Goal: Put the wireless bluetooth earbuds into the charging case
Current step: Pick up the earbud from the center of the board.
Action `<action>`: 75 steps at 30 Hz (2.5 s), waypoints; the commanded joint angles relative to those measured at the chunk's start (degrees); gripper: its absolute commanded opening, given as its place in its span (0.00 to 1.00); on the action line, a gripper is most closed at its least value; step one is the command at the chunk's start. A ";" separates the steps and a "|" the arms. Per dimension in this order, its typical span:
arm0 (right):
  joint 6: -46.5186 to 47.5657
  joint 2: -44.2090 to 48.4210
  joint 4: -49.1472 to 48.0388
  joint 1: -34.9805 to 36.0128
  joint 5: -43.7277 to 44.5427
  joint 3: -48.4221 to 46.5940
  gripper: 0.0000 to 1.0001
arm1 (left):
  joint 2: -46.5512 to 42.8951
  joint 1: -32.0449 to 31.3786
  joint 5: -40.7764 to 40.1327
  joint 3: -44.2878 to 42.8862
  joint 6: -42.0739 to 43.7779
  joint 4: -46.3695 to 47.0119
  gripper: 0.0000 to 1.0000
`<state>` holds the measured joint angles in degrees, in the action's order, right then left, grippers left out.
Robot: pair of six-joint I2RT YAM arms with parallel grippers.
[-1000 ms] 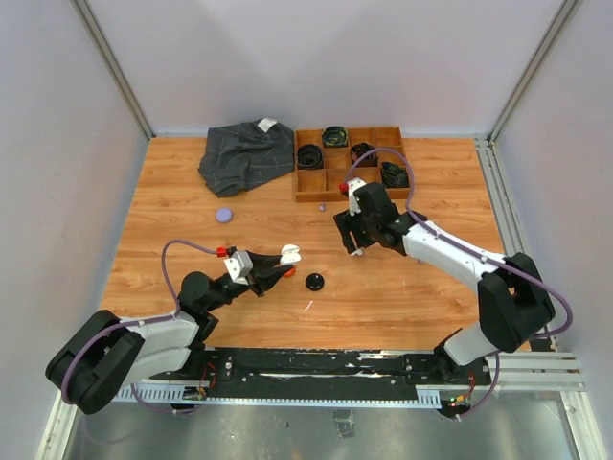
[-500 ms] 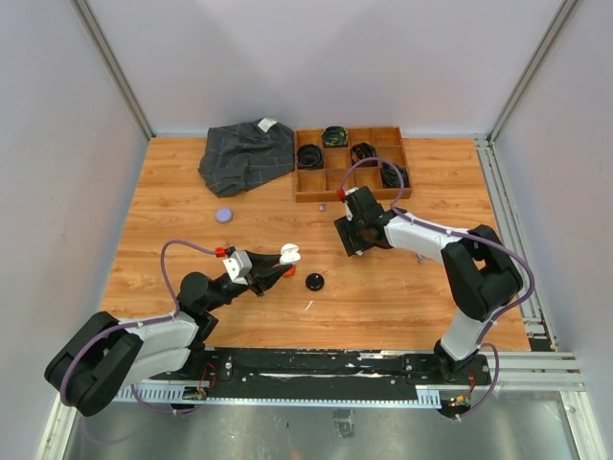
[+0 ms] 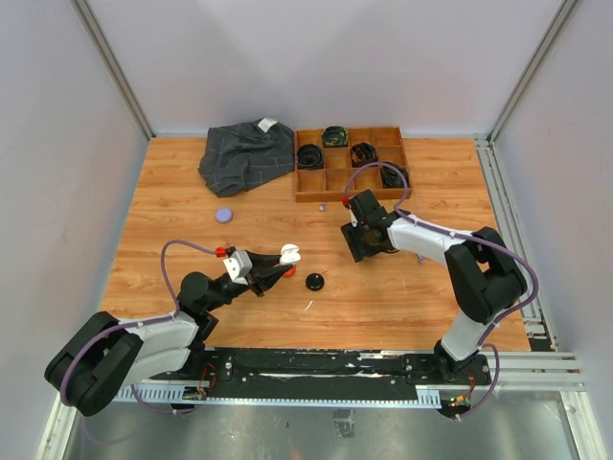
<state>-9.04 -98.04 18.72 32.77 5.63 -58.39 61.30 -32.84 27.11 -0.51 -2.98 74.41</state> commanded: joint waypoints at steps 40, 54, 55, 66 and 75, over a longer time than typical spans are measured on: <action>-0.63 -12.13 16.89 -3.49 -8.89 -16.08 0.39 | -1.01 -0.32 0.92 0.49 0.06 -0.50 0.00; -0.30 -8.53 12.98 -3.33 -11.13 -12.04 0.18 | -1.14 -0.34 0.85 0.51 -0.01 -0.49 0.00; -0.20 -7.87 12.32 -3.35 -11.49 -11.62 0.18 | -0.91 -0.31 0.90 0.44 -0.05 -0.35 0.00; 0.99 7.73 -0.68 -2.14 -17.35 -2.17 0.16 | 5.05 -0.31 1.50 0.33 -1.84 8.12 0.00; -0.18 24.78 -13.79 -0.77 -24.92 4.99 0.15 | 5.95 -0.34 3.34 -1.20 -0.62 11.57 0.00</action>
<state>-8.82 -78.91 13.02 30.79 -14.66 -55.94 67.07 -32.84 28.99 -0.51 -4.51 80.64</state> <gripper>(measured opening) 0.214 0.273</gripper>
